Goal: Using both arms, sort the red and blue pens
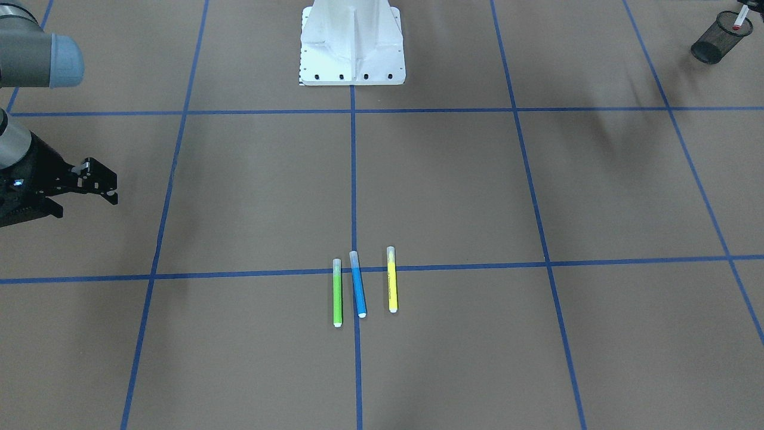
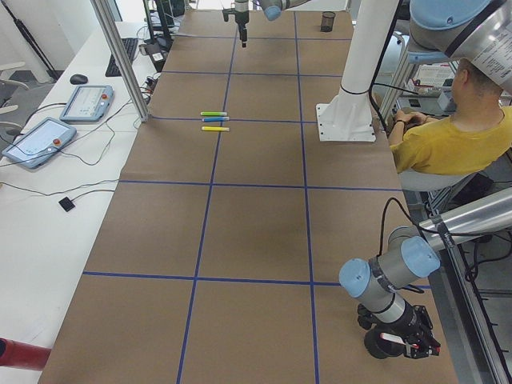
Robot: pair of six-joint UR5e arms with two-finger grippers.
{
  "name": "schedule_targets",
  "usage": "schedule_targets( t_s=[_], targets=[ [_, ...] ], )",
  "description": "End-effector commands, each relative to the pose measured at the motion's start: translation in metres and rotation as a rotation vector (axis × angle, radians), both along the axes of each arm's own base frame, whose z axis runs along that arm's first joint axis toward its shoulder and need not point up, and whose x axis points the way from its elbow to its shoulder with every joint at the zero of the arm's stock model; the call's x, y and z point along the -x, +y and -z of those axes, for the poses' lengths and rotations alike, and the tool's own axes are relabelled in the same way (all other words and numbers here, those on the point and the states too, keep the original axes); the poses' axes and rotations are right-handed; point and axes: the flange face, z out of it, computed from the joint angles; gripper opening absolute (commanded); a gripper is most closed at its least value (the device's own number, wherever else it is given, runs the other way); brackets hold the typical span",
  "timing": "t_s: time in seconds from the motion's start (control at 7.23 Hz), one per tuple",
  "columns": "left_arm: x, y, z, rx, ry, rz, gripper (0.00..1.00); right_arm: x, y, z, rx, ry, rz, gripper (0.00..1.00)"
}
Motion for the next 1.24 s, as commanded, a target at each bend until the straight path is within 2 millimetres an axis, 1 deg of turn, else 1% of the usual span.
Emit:
schedule_targets(
  t_s=[0.0, 0.41, 0.69, 0.83, 0.97, 1.11],
  targets=[
    [0.0033, 0.0078, -0.0017, 0.012, -0.002, -0.002, 0.10, 0.0002, -0.0002, -0.0004, 0.000, 0.001, 0.001, 0.99],
    [0.0051, 0.0121, -0.0023, 0.014, 0.002, -0.007, 0.11, 0.0010, 0.0001, -0.0004, 0.000, 0.001, 0.002, 0.99],
    [0.0043, 0.0119, -0.0025, 0.012, 0.009, -0.002, 0.20, 0.0002, -0.0002, -0.0004, 0.000, 0.001, 0.001, 0.99],
    [0.0040, 0.0113, -0.0030, 0.006, 0.026, -0.017, 0.95, -0.0001, 0.0003, -0.0006, 0.000, 0.001, 0.001, 0.99],
    [0.0045, 0.0127, -0.0035, 0.005, 0.042, -0.030, 1.00, 0.0000, 0.0004, -0.0005, 0.002, -0.001, 0.001, 0.99],
    [0.0035, 0.0128, -0.0031, 0.008, 0.049, -0.023, 1.00, 0.0000, 0.0004, -0.0005, 0.002, -0.001, 0.001, 0.99]
  ],
)
